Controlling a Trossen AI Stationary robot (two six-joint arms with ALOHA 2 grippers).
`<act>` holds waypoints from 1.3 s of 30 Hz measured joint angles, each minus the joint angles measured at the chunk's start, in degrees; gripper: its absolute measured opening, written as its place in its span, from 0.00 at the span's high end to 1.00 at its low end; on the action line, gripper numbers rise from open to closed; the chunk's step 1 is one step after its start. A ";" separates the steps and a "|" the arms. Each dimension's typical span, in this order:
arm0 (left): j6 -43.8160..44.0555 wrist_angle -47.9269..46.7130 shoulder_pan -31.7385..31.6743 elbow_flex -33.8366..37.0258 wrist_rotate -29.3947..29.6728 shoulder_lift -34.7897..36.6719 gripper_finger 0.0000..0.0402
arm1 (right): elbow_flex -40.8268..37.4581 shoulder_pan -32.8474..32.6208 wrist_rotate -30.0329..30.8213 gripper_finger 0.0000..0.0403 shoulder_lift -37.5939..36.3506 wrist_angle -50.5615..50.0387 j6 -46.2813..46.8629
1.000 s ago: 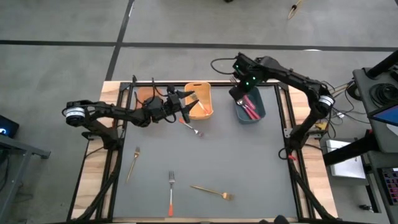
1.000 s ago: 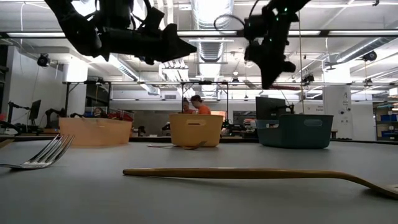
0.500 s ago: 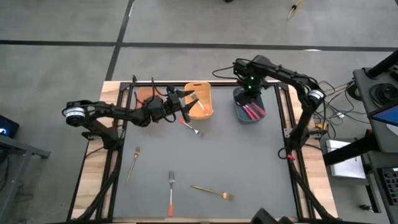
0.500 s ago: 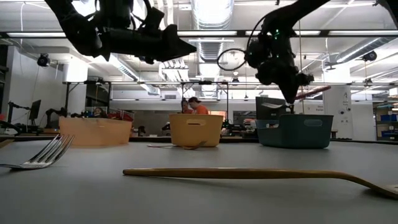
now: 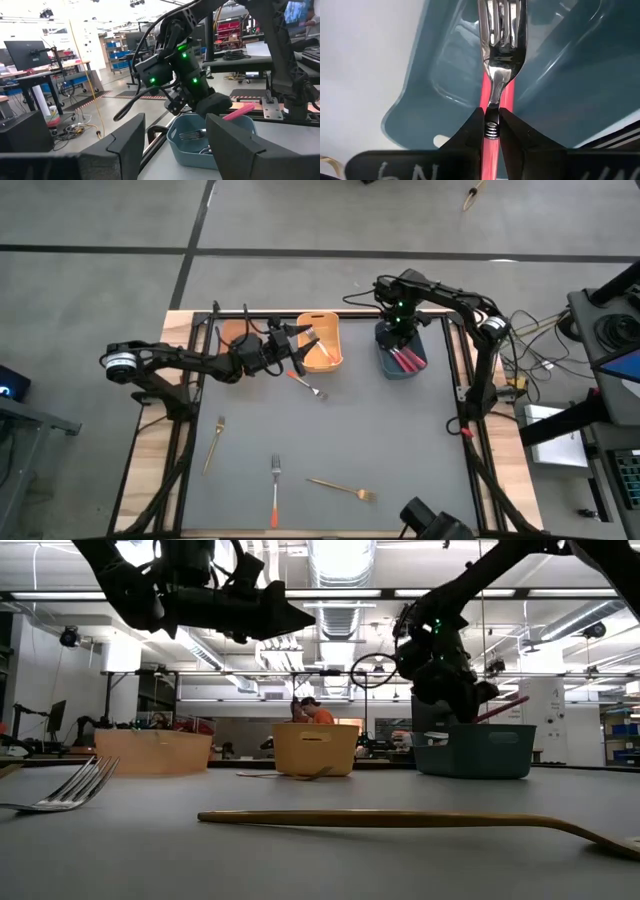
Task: Sort silverware by color (type)
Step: Put the red fork into the blue bin
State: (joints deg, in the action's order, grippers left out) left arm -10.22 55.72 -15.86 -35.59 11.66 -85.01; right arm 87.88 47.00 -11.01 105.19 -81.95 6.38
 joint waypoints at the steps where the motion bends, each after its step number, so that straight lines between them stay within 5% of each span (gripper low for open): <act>1: 0.00 -0.10 -0.02 0.00 0.00 0.00 0.53 | 0.00 0.27 0.01 0.93 0.27 0.03 0.14; 39: 0.17 -0.46 -0.39 0.02 0.01 0.02 0.53 | -5.62 0.76 0.07 0.93 1.77 9.97 -0.07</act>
State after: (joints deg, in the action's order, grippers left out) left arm -10.04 55.27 -16.25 -35.57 11.67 -84.99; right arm 82.25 47.77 -10.94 106.96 -71.98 6.31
